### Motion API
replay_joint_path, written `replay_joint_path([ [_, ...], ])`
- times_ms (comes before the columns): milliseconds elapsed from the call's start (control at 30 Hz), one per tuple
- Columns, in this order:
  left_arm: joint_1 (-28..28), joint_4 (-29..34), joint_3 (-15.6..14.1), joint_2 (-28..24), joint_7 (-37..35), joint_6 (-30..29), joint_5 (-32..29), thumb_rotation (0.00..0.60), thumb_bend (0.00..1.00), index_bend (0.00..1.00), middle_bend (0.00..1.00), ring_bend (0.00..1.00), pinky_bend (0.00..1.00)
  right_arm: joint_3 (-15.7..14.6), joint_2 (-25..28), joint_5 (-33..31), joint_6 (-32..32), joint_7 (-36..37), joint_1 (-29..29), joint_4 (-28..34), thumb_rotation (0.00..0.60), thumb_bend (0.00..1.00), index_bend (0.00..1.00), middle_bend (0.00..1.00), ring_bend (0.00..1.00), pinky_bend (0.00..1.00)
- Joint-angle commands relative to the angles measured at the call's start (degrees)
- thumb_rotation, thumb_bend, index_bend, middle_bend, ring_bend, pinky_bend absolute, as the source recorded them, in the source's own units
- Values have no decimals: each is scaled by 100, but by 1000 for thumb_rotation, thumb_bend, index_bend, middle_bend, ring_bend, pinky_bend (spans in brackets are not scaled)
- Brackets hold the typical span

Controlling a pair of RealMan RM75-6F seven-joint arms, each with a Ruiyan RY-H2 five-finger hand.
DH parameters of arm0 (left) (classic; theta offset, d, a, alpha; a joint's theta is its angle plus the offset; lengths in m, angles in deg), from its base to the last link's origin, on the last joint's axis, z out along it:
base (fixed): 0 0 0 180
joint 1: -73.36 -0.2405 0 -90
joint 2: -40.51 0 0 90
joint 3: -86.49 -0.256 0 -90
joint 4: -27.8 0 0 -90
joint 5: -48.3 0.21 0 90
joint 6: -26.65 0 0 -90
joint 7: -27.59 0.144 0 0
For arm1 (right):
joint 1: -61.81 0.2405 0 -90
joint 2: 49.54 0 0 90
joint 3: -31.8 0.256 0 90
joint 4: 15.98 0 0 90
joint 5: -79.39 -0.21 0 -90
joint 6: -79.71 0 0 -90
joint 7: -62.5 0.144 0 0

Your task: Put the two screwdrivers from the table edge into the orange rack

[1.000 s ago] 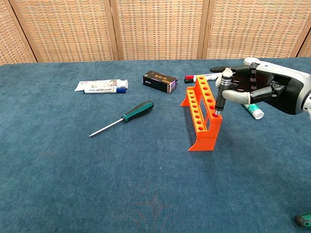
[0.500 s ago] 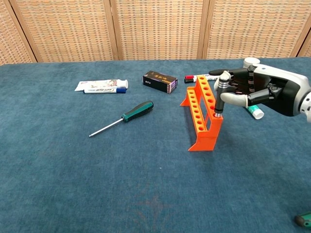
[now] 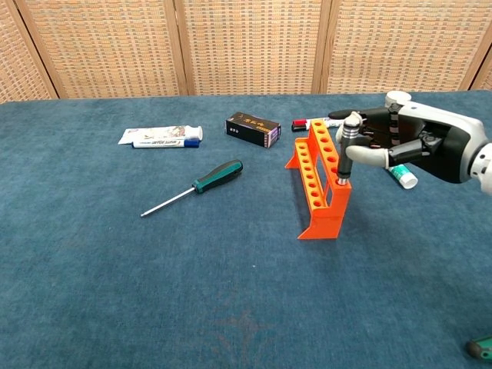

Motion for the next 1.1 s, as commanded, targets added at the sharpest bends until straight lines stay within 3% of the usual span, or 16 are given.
replay_joint_path([
  [33,0,2,0,-2,-1,0,-3,600,0,0,0,0,0,-16,-18,9,6,-12,-1,-17,600,442,611,38,0,0],
  [333,-6,2,-6,-4,-11,-10,6,600,0,0,0,0,0,-85,-74,143,-60,7,6,-131,600,435,592,41,0,0],
  [533,-5,4,-10,-7,-9,-9,13,600,0,0,0,0,0,-143,-62,289,-125,155,35,-184,600,425,245,39,0,0],
  [633,-3,6,-8,-8,-8,-9,11,600,0,0,0,0,0,-155,-43,328,-136,217,58,-199,600,408,151,22,0,0],
  [1100,-15,16,-23,-14,-23,-37,51,600,0,0,0,0,0,-164,259,475,-496,210,-3,25,600,407,93,0,0,0],
])
